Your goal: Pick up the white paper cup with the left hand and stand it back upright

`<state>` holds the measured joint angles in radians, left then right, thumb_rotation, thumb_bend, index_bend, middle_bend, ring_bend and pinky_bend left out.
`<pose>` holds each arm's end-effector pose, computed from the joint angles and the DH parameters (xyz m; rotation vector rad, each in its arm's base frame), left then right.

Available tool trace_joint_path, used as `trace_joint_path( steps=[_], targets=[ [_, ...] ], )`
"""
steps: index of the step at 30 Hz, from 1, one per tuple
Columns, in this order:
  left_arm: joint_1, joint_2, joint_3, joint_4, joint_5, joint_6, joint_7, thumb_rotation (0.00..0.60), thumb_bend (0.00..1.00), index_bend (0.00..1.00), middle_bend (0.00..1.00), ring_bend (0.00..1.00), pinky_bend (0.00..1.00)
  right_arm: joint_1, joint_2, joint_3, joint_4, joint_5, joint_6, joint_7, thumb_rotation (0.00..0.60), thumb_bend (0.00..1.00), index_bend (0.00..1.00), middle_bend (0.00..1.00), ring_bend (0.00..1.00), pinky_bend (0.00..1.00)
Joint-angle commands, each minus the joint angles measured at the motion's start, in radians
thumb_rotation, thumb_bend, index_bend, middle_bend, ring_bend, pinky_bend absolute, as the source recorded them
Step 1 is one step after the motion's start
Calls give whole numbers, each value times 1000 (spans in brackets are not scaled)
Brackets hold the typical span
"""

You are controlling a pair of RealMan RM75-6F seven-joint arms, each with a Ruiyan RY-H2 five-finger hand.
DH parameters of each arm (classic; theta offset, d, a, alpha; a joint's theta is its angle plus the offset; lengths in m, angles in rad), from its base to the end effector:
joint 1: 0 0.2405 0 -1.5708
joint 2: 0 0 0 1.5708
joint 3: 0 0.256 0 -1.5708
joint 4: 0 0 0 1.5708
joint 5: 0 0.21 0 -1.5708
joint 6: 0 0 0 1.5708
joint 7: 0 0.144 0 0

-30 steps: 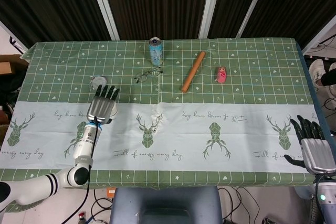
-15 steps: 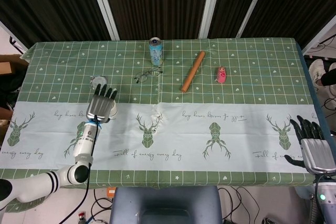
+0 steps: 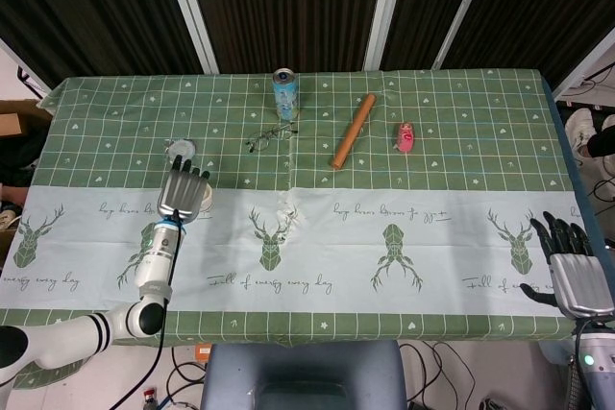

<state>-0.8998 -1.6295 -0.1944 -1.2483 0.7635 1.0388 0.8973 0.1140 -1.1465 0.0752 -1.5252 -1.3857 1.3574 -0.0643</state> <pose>-0.1571 0.4079 -0.0033 -1.7264 -0.5287 -0.4861 -0.3407 -0.1959 0.1533 1.3834 -0.9198 0.7253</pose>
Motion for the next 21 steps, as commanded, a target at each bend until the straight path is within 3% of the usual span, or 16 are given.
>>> trace_joint_path(
  steps=[1,6,13,17,21],
  targets=[
    [3,9,-6,-9,24,12,-31,600,216,393,431,205,151,0,0,0,1,2,-2,1,600,4,1,0,0,1],
    [21,33,-35,-46,58,4,-150,599,215,381,425,206,147,0,1,0,1,2,-2,5,600,4,1,1,0,1],
    [139,90,-139,-143,115,-123,-719,599,209,367,405,167,138,2,2,-5,-4,-3,-7,-1,600,3,1,1,0,1],
    [187,84,-147,-99,177,-201,-969,600,207,360,400,160,133,3,0,-7,-6,-2,-10,-8,600,4,1,1,0,1],
    [207,72,-139,-57,246,-229,-1103,600,205,354,393,150,124,4,-4,-8,-5,-2,-12,-10,600,4,1,0,0,1]
  ],
)
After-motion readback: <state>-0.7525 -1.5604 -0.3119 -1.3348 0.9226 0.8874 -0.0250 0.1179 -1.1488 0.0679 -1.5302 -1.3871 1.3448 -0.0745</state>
